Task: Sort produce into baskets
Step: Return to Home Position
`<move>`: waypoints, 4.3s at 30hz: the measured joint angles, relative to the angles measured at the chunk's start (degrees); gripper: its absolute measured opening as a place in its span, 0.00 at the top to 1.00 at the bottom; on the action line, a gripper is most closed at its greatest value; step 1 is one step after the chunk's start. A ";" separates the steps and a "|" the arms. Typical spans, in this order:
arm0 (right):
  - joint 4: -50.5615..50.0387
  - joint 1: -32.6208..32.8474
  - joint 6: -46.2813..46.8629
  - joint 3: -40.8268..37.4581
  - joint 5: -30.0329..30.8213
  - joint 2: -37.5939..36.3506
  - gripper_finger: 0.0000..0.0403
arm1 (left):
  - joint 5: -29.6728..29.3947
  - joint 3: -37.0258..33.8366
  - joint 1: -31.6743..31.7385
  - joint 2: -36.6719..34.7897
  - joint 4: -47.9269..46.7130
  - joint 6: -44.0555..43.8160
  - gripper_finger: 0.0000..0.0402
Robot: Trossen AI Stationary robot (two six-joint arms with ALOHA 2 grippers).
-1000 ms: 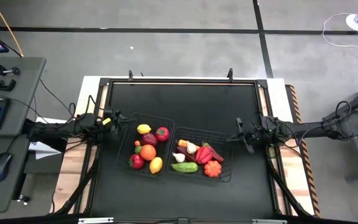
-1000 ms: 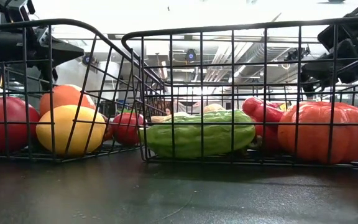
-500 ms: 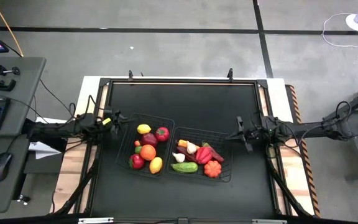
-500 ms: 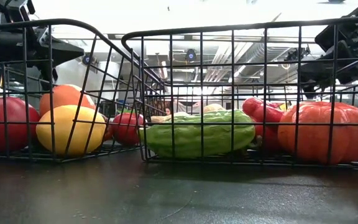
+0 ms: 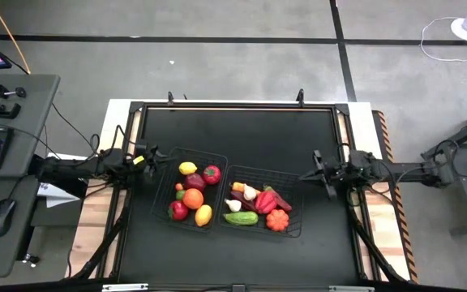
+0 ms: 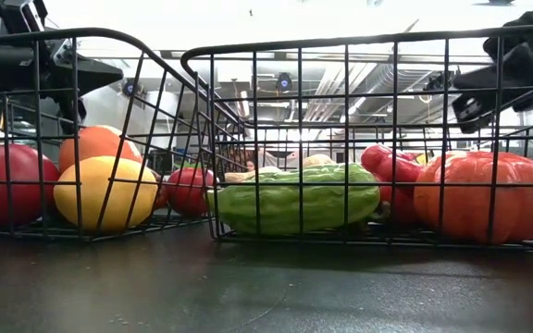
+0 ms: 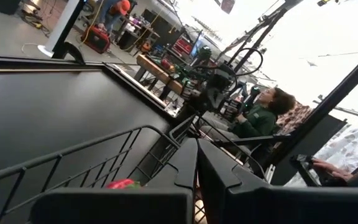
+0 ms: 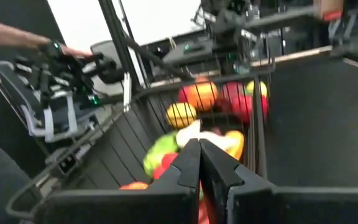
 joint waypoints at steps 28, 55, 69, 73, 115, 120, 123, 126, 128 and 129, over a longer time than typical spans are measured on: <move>-1.34 -0.48 0.00 0.00 0.28 -6.59 1.00 | 0.30 0.00 3.55 0.02 -0.19 15.06 1.00; -1.34 -0.48 -0.02 0.00 0.26 -6.59 1.00 | 9.35 0.00 3.34 0.17 -1.77 34.48 1.00; -1.34 -0.48 -0.02 0.02 0.26 -6.59 1.00 | 9.35 0.00 3.34 0.17 -1.73 34.47 1.00; -1.34 -0.48 -0.02 0.02 0.26 -6.59 1.00 | 9.35 0.00 3.34 0.17 -1.73 34.47 1.00; -1.32 -0.50 -0.02 0.02 0.26 -6.59 1.00 | 9.33 0.04 3.34 0.17 -1.70 34.47 1.00; -1.31 -0.48 -0.02 0.02 0.26 -6.59 1.00 | 9.33 0.04 3.33 0.17 -1.70 34.47 1.00; -1.31 -0.48 -0.02 0.02 0.26 -6.59 1.00 | 9.33 0.04 3.32 0.17 -1.70 34.47 1.00; -1.31 -0.50 -0.02 0.02 0.26 -6.59 1.00 | 9.33 0.04 3.32 0.17 -1.70 34.45 1.00; -1.31 -0.49 -0.02 0.02 0.26 -6.59 1.00 | 9.33 0.04 3.32 0.17 -1.70 34.47 1.00; -1.31 -0.50 -0.02 0.02 0.26 -6.59 1.00 | 9.33 0.04 3.32 0.17 -1.70 34.47 1.00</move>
